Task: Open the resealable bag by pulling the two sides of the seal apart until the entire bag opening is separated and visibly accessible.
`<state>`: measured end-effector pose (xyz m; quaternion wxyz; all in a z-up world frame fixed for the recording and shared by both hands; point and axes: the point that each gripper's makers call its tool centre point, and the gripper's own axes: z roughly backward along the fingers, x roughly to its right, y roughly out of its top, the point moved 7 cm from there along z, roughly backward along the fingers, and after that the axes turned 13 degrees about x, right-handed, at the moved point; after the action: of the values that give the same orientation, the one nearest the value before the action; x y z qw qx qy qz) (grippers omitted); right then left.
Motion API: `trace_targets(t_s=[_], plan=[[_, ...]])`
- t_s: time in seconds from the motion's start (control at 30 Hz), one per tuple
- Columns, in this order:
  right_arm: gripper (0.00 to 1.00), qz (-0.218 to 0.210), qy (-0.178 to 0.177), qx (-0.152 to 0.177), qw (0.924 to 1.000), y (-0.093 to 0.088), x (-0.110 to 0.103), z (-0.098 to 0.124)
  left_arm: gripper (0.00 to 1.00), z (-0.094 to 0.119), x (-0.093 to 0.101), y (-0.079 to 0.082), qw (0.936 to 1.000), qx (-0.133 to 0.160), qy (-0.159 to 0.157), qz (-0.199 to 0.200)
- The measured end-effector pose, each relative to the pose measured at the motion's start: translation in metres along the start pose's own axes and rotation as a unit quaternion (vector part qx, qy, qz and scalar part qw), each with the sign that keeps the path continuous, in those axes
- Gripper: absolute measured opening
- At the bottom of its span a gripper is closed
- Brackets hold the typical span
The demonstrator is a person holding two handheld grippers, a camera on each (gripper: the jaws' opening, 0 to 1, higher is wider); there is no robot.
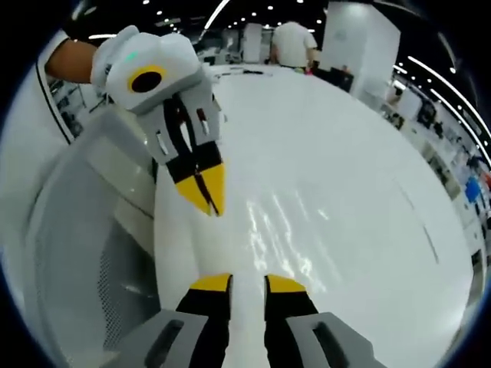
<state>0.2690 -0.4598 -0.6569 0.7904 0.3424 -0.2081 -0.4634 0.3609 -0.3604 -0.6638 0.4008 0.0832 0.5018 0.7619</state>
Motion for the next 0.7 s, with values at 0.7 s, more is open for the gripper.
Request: trace_targets(t_s=[0.7], plan=[[0.03,-0.026,0.015,0.0,0.9996,-0.013,-0.01,-0.02,0.0,-0.001,0.004,0.002,0.9996,0.027,-0.007,-0.011]])
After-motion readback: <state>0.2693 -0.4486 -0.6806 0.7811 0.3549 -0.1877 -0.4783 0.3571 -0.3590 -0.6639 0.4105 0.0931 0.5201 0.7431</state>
